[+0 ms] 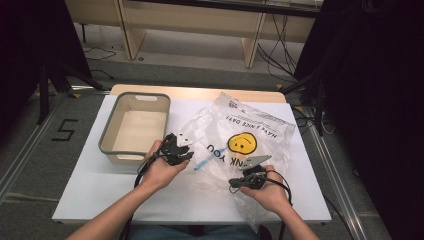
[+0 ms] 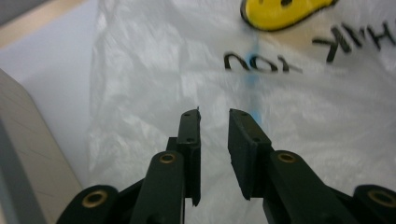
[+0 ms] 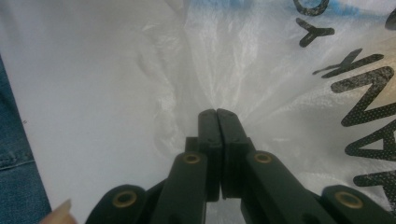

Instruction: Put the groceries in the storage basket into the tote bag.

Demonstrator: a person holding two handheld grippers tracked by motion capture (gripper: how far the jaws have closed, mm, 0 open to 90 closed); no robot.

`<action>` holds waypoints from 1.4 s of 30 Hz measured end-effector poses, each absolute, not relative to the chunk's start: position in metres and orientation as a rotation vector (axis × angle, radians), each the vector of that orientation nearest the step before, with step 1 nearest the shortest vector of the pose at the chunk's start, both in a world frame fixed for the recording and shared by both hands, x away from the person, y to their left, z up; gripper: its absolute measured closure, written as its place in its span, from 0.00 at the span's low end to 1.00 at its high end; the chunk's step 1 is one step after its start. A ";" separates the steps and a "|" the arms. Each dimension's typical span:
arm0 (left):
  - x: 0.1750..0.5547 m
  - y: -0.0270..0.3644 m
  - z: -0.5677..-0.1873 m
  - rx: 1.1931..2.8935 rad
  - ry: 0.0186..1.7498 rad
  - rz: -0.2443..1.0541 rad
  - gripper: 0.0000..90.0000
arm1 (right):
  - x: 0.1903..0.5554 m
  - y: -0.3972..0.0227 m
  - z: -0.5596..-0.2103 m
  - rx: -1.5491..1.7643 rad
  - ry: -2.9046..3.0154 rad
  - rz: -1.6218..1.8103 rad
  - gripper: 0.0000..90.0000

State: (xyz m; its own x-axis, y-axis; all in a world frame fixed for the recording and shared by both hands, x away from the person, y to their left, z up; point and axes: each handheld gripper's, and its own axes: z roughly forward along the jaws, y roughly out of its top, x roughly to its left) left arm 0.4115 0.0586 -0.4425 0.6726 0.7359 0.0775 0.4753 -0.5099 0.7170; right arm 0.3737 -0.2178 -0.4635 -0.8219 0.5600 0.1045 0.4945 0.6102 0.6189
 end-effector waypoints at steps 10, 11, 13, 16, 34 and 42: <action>0.413 0.056 -0.465 2.317 0.959 0.419 0.86 | 0.372 -0.239 -0.443 0.985 2.492 1.199 0.75; 0.413 0.057 -0.465 2.318 0.959 0.417 0.86 | 0.372 -0.243 -0.441 1.003 2.452 1.223 0.74; 0.411 0.057 -0.464 2.311 0.956 0.420 0.86 | 0.372 -0.251 -0.436 1.032 2.371 1.262 0.73; 0.407 0.060 -0.461 2.302 0.950 0.418 0.86 | 0.372 -0.261 -0.430 1.078 2.284 1.307 0.70; 0.400 0.067 -0.434 2.149 0.937 0.483 0.80 | 0.373 -0.277 -0.451 1.232 2.403 1.069 0.79; 0.394 0.074 -0.448 2.164 0.899 0.403 0.70 | 0.369 -0.291 -0.447 1.243 2.296 1.093 0.73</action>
State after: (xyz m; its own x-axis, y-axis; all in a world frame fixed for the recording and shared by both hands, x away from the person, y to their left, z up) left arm 0.3942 0.0742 -0.4483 0.7042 0.7100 0.0041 0.4753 -0.4757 0.7401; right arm 0.3689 -0.2906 -0.4466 -0.5755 0.8136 0.0825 0.5772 0.3326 0.7458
